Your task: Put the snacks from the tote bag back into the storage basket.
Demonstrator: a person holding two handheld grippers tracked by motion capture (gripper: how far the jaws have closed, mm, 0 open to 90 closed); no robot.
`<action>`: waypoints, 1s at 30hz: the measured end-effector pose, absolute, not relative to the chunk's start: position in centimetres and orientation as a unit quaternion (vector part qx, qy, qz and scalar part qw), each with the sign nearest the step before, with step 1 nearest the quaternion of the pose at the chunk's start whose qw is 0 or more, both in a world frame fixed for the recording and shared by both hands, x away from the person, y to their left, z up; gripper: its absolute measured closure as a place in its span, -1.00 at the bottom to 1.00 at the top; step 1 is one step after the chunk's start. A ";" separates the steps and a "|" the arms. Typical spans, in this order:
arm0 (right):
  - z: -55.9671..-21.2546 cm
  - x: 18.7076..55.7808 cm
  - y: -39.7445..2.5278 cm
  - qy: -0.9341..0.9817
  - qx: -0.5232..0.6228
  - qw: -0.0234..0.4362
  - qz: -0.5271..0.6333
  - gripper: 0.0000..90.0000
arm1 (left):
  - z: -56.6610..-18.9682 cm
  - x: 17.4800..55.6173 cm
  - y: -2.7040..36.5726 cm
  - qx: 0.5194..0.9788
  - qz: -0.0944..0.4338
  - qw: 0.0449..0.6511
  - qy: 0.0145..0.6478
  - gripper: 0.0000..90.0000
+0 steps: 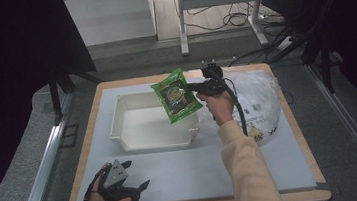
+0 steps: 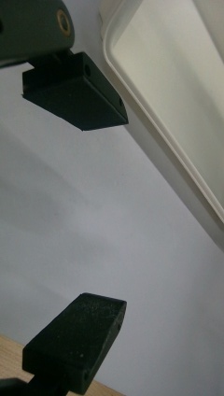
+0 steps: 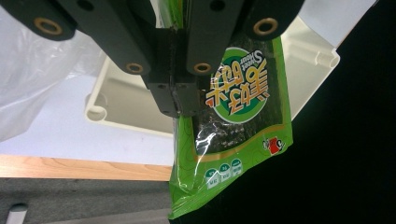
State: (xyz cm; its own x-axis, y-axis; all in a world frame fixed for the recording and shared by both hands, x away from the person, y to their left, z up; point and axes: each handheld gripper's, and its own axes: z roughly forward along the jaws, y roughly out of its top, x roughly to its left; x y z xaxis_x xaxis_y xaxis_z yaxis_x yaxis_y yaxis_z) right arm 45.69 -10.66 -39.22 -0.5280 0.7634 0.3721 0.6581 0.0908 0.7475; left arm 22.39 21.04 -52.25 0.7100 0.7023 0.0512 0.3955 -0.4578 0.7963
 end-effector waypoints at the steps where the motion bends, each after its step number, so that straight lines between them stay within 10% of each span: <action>1: -39.3 45.7 -10.6 0.736 0.483 0.055 0.471 1.00 | -52.3 22.4 21.0 0.832 0.190 0.403 0.330 -0.76; 30: -40.9 45.4 -6.6 0.738 0.481 0.040 0.471 1.00 | -52.0 22.3 21.0 0.833 0.185 0.411 0.321 -0.76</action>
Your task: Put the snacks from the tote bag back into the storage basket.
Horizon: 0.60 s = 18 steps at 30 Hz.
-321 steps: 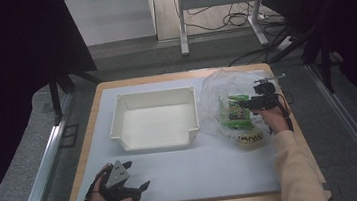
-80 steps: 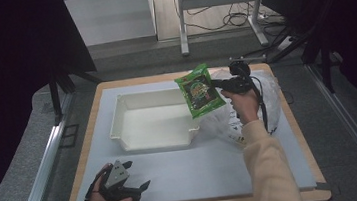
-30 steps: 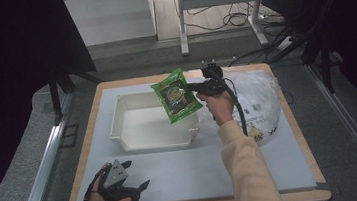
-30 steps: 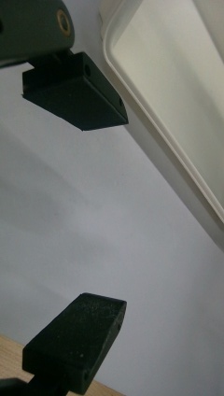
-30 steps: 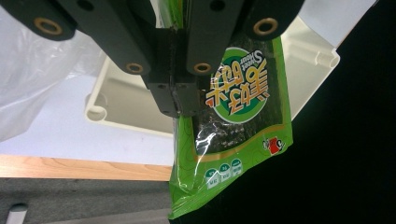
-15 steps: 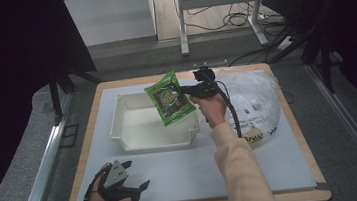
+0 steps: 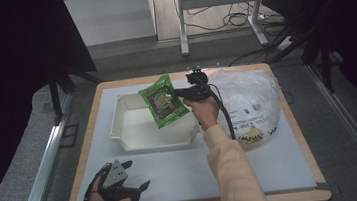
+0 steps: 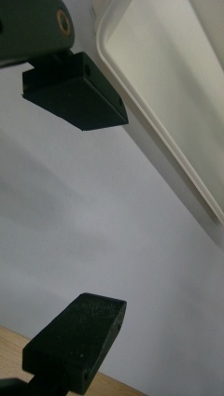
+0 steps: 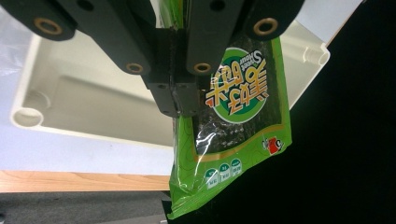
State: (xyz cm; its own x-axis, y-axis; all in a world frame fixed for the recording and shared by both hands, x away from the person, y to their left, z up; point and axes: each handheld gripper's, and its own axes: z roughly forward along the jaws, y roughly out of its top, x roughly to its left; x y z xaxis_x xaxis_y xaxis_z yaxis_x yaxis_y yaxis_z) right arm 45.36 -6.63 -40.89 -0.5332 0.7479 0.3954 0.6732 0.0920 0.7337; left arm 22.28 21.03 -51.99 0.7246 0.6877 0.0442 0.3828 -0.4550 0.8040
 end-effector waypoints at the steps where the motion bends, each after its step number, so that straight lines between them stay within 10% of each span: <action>1: -40.9 45.4 -6.5 0.738 0.482 0.040 0.471 1.00 | -52.0 22.3 21.0 0.833 0.185 0.412 0.321 -0.76; 18: -41.9 45.5 -3.9 0.743 0.484 0.033 0.460 1.00 | -51.8 22.2 21.1 0.831 0.185 0.417 0.319 -0.76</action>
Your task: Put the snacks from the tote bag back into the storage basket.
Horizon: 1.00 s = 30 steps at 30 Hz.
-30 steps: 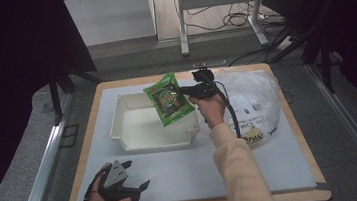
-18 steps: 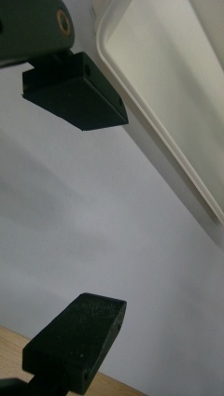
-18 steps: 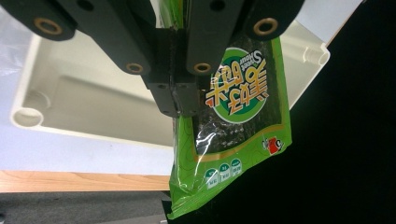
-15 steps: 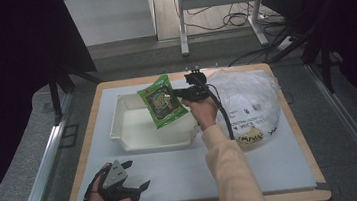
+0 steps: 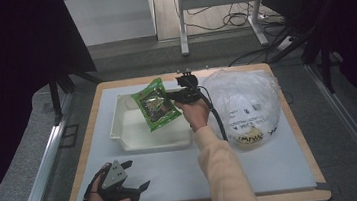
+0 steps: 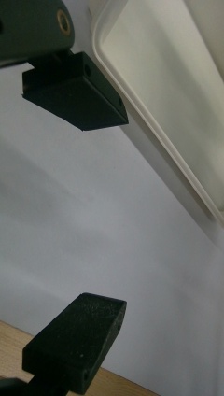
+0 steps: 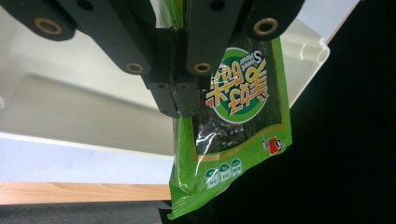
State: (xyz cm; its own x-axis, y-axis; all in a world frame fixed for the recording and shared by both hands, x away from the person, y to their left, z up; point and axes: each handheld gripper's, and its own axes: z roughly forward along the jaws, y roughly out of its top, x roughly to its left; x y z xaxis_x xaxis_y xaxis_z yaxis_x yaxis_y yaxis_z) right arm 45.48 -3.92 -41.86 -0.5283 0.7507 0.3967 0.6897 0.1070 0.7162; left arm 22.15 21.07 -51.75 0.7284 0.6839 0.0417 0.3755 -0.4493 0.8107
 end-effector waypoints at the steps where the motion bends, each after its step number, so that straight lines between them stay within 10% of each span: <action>1: -41.9 45.5 -3.9 0.743 0.484 0.033 0.460 1.00 | -51.8 22.2 21.1 0.831 0.185 0.417 0.319 -0.76; 30: -45.6 46.5 0.7 0.750 0.499 0.013 0.433 1.00 | -51.8 22.2 21.2 0.834 0.184 0.413 0.315 -0.75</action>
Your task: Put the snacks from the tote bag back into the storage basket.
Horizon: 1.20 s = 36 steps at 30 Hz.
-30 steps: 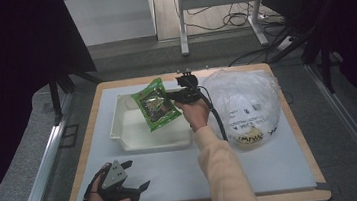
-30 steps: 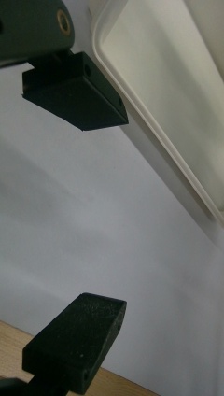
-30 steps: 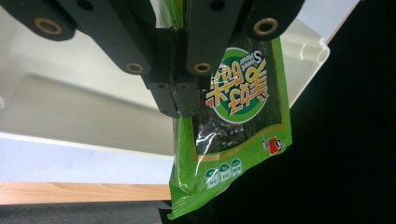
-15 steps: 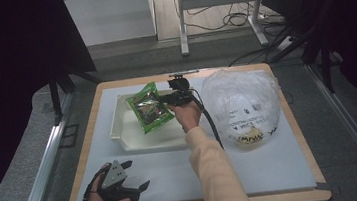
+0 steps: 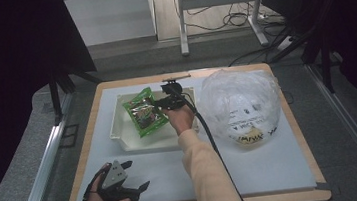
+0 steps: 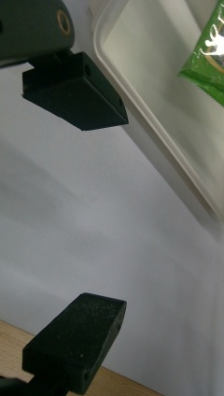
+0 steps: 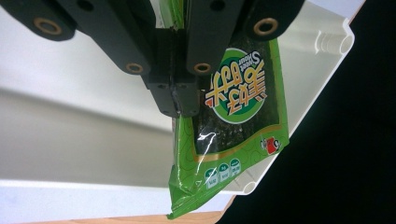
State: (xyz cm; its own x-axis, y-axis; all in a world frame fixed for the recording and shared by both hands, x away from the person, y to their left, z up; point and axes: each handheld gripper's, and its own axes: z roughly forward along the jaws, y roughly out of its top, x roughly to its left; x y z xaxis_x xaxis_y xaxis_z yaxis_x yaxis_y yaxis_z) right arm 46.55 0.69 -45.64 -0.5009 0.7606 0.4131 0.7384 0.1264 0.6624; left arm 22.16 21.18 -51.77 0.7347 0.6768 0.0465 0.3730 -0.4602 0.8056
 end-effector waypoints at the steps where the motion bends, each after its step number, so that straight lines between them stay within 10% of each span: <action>1: -45.6 46.5 0.7 0.750 0.499 0.013 0.433 1.00 | -51.8 22.2 21.2 0.834 0.184 0.413 0.315 -0.76; 28: -49.6 47.0 3.8 0.735 0.547 0.025 0.399 0.98 | -51.7 22.1 21.2 0.834 0.184 0.416 0.313 -0.75; 36: -49.3 46.2 4.5 0.763 0.517 0.033 0.388 0.47 | -51.7 22.1 21.2 0.835 0.184 0.414 0.312 -0.76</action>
State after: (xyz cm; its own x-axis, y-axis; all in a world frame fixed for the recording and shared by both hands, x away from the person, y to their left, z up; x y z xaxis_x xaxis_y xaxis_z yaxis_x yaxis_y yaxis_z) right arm 46.23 4.47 -49.33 -0.4642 0.8136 0.3501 0.7625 0.1660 0.6253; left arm 22.09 21.15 -51.74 0.7375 0.6735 0.0493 0.3689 -0.4629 0.8060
